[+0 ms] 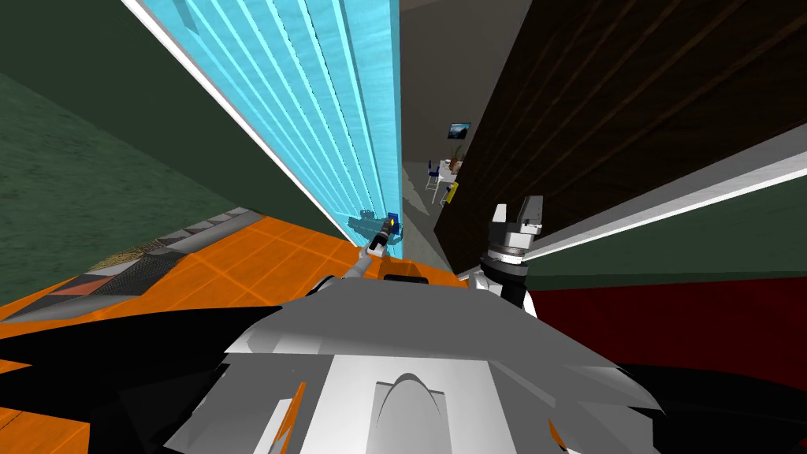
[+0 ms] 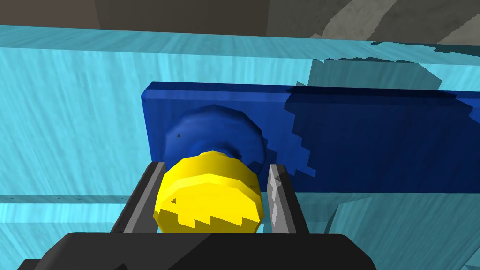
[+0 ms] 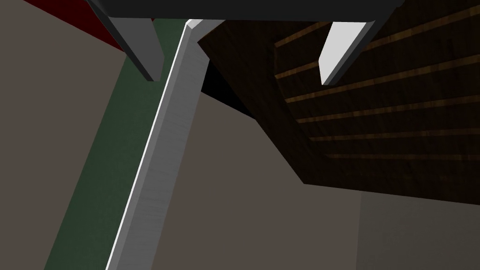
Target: Push the door open
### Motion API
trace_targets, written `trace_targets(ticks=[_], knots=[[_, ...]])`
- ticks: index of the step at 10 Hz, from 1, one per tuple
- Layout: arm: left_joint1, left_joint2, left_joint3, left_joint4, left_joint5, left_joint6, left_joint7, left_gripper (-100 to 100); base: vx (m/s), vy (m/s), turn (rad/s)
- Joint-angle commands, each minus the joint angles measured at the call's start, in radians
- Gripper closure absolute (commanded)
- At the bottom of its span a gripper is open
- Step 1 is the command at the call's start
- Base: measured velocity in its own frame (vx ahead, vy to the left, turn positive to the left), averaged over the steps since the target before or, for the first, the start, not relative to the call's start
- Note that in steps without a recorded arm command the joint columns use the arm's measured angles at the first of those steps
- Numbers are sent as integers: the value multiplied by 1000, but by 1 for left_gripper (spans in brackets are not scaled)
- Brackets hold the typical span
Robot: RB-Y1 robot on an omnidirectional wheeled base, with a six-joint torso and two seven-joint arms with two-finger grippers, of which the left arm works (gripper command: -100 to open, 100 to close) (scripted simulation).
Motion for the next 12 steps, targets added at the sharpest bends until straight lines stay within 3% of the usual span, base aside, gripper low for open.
trace_targets(ticks=[1, 5, 12], knots=[[1, 0, 0, 0, 0, 0, 0, 100, -19, 1, -12], [1, 0, 0, 0, 0, 0, 0, 100, -3, 1, -2], [-18, -22, 66, 24, -3, -5, -42, 100, 161, -68, 57]])
